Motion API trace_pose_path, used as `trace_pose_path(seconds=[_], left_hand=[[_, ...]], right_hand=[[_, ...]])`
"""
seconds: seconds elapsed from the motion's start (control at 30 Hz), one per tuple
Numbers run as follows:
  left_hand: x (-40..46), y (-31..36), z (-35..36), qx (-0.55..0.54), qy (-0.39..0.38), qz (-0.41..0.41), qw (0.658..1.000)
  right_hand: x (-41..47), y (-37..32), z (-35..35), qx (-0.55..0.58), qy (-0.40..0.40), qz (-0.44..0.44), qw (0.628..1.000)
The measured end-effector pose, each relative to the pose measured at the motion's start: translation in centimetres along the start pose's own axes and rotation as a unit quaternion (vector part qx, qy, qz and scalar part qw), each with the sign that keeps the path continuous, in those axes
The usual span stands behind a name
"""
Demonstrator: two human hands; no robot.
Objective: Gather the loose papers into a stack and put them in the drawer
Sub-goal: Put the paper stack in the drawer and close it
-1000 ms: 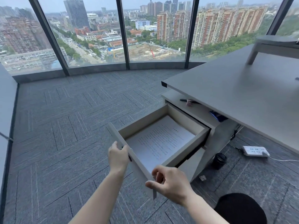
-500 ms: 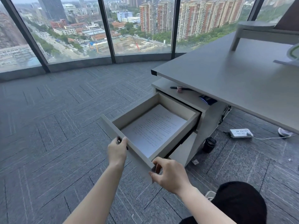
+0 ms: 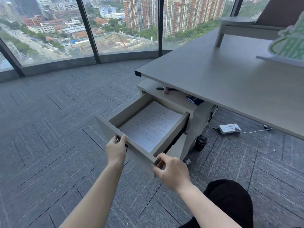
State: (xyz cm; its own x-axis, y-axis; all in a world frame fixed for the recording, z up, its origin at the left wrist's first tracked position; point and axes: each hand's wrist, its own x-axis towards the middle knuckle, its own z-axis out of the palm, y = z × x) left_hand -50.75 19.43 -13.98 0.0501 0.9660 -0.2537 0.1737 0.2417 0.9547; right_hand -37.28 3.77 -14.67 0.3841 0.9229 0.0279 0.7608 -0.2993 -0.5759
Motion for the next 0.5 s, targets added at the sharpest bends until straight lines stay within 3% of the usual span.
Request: trace_pose_path(seconds=[0.5], left_hand=[[2.5, 2.9, 8.6, -0.074, -0.038, -0.028, 0.996]], right_hand=[[5.0, 5.3, -3.7, 0.01, 0.052, 0.077, 0.996]])
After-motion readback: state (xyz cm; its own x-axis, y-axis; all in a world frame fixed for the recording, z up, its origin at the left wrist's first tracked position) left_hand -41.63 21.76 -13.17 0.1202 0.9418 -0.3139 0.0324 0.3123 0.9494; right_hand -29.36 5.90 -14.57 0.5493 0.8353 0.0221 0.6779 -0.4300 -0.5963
